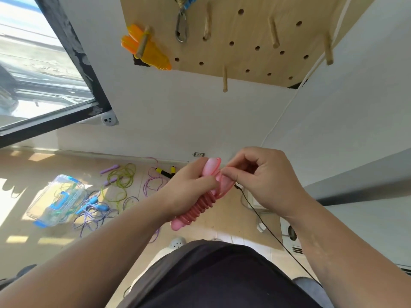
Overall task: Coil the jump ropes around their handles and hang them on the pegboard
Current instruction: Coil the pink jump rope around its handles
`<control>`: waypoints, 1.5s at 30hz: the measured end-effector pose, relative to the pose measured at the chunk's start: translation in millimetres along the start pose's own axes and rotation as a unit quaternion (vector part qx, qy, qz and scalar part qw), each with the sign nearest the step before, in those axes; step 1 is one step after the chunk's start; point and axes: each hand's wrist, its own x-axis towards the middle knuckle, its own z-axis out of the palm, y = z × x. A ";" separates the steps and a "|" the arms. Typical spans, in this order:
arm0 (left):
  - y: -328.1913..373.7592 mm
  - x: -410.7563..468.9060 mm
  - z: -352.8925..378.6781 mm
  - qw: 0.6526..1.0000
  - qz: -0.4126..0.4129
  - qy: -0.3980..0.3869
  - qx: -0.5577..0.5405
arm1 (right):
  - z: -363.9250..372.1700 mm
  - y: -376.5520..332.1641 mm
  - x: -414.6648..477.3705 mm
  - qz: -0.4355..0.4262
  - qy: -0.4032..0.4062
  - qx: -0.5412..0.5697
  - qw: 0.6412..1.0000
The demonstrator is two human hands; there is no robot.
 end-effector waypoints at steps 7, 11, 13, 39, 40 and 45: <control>-0.1 -9.2 -15.8 0.998 0.055 0.036 -0.002 | 13.9 5.2 9.6 0.051 0.003 0.095 0.994; -8.2 -13.8 -16.2 0.995 0.005 0.031 -0.098 | 20.6 7.4 5.4 0.017 -0.021 0.069 0.997; -8.9 -17.1 -17.7 0.992 -0.012 0.002 -0.129 | 21.3 7.3 5.0 -0.027 -0.028 0.023 0.999; -0.1 -21.4 -23.1 0.992 0.092 -0.003 0.084 | 30.8 4.1 9.9 0.217 -0.067 0.260 0.938; 3.6 -20.9 -20.0 0.992 0.089 0.016 0.088 | 29.3 4.2 11.5 0.210 -0.050 0.242 0.946; 10.9 -17.7 -18.2 0.990 0.078 0.054 0.108 | 30.8 -2.9 7.4 0.220 -0.030 0.290 0.931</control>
